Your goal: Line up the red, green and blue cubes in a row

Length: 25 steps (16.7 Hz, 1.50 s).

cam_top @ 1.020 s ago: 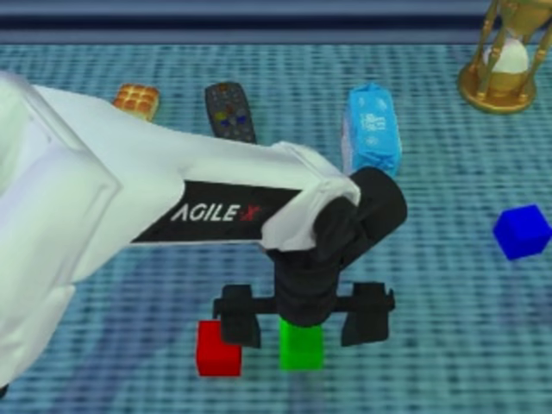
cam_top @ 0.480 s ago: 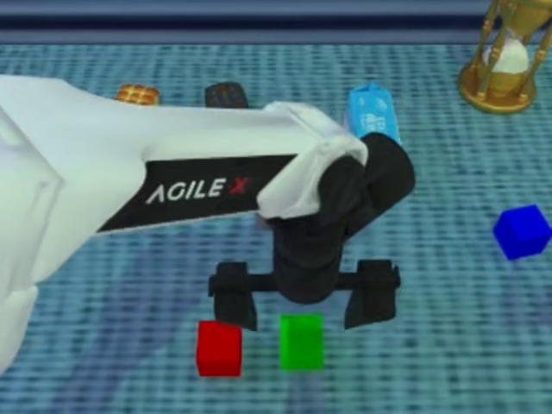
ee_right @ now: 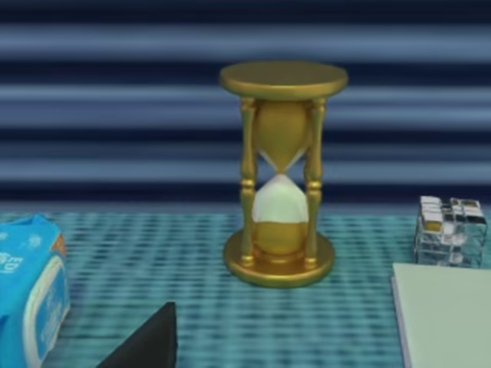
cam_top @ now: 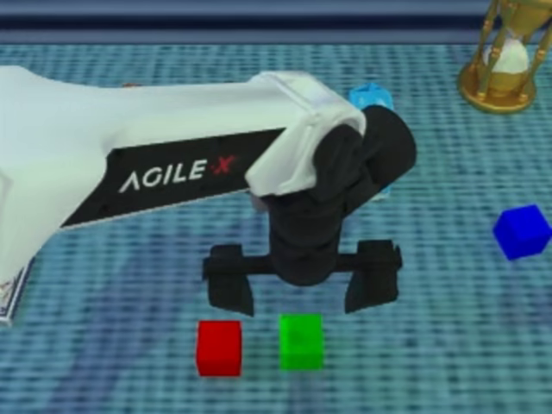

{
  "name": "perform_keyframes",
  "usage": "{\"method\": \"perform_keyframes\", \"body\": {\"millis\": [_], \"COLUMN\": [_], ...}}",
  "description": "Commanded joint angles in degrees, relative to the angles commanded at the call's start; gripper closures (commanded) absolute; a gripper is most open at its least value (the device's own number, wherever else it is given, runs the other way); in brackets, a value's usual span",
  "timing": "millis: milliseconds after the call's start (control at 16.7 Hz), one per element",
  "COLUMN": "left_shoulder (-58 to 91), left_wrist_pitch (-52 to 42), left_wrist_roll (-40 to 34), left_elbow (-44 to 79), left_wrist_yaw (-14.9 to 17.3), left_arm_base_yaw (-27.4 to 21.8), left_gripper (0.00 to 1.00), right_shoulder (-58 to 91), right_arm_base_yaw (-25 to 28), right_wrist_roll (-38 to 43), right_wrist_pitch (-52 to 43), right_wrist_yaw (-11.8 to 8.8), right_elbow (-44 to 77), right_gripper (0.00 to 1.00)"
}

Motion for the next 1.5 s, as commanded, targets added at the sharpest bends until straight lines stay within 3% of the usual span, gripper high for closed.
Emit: {"method": "perform_keyframes", "body": {"millis": [300, 660, 1140, 1500], "left_shoulder": [-8.86, -37.05, -82.67, -106.13], "left_wrist_pitch": [5.33, 19.17, 41.31, 55.43], "left_wrist_roll": [1.46, 7.98, 27.95, 44.06], "left_elbow": [-7.47, -29.41, -65.68, -82.34], "left_wrist_yaw": [-0.54, -1.08, -0.88, -0.21], "left_arm_base_yaw": [4.75, 18.17, 38.42, 48.38], "left_gripper": [0.0, 0.0, 0.0, 0.0], "right_shoulder": [8.35, 36.5, 85.12, 109.26], "right_arm_base_yaw": [0.55, 1.68, 3.59, 4.71], "right_wrist_roll": [-0.59, -2.48, -5.84, -7.45], "right_wrist_pitch": [-5.19, -19.85, -43.92, -56.43], "right_wrist_yaw": [-0.11, 0.03, 0.53, 0.38], "right_elbow": [7.96, 29.59, 61.78, 80.91], "right_gripper": [0.0, 0.0, 0.0, 0.0]}}
